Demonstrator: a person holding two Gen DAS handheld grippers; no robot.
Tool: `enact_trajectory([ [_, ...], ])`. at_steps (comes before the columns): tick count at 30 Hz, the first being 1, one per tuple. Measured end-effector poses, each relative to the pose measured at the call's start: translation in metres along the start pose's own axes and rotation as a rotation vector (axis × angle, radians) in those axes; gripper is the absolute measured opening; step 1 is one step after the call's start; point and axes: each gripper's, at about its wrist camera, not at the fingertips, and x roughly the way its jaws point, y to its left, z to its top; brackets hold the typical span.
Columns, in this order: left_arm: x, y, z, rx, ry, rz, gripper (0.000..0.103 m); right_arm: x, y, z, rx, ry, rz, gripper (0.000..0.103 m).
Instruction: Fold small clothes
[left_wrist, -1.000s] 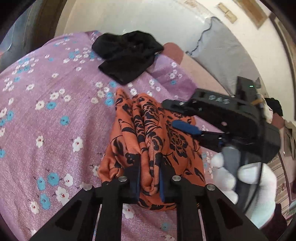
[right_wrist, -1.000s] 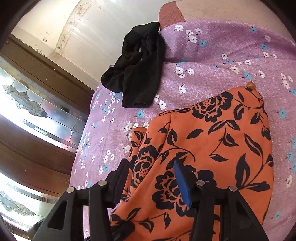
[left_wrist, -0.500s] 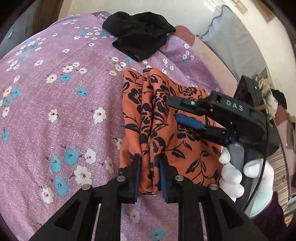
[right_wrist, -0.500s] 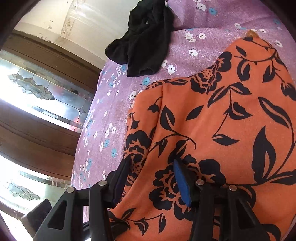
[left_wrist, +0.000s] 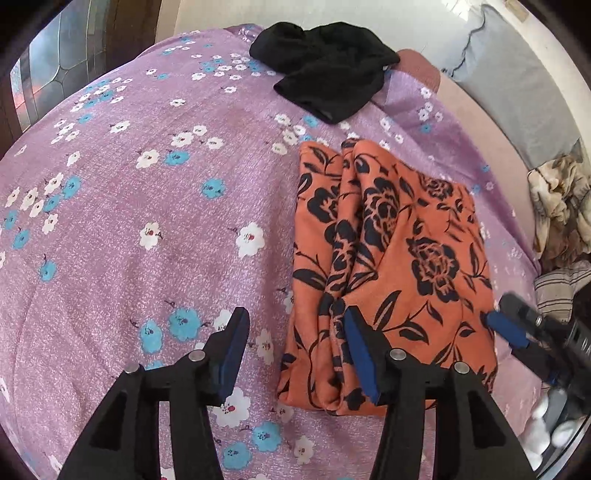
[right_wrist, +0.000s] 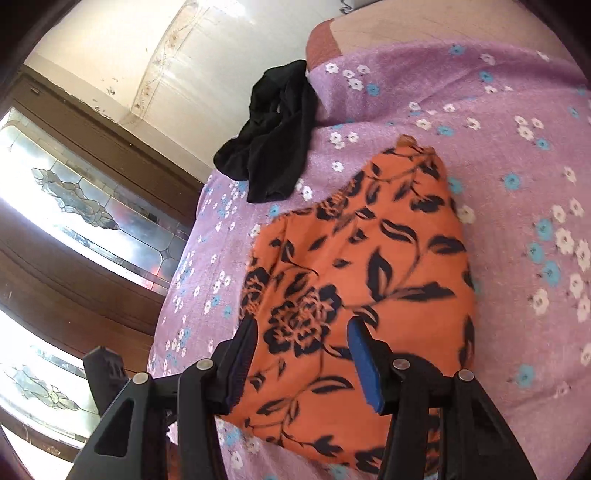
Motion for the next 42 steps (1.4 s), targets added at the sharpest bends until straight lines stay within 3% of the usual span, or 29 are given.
enact_trajectory([
  [2, 0.0, 0.0, -0.001, -0.006, 0.009, 0.012, 0.058, 0.009, -0.024, -0.024, 0.029, 0.024, 0.001, 0.052],
  [4, 0.0, 0.002, -0.001, -0.018, 0.008, 0.011, 0.058, 0.001, -0.032, -0.03, 0.027, -0.038, 0.047, 0.048],
  [7, -0.002, 0.002, -0.001, -0.018, 0.002, 0.014, 0.058, 0.0, -0.018, -0.009, 0.061, -0.004, -0.002, 0.049],
  [11, -0.001, 0.003, 0.0, -0.033, 0.011, 0.008, 0.059, 0.012, 0.034, 0.025, -0.06, -0.012, 0.007, 0.049],
  [16, 0.0, 0.002, 0.001, -0.023, 0.011, 0.038, 0.065, 0.075, 0.083, 0.057, -0.167, 0.047, -0.072, 0.049],
  [20, 0.003, -0.004, 0.005, 0.002, -0.001, 0.064, 0.065, 0.139, 0.079, 0.06, -0.163, 0.147, -0.109, 0.053],
  [21, 0.003, -0.005, 0.005, 0.007, -0.006, 0.07, 0.065, 0.144, 0.078, 0.058, -0.166, 0.131, -0.105, 0.053],
  [27, 0.002, -0.011, 0.005, 0.04, -0.024, 0.104, 0.065, 0.117, 0.078, 0.054, -0.162, 0.093, -0.052, 0.058],
  [32, 0.001, -0.013, 0.003, 0.06, -0.04, 0.127, 0.065, 0.059, 0.064, 0.053, -0.127, 0.017, -0.018, 0.058],
  [36, 0.0, -0.016, 0.002, 0.074, -0.052, 0.148, 0.066, 0.011, 0.043, 0.051, -0.093, -0.026, -0.028, 0.058],
  [42, -0.001, -0.018, 0.001, 0.088, -0.065, 0.173, 0.068, -0.037, -0.003, 0.035, -0.023, -0.023, -0.077, 0.061],
])
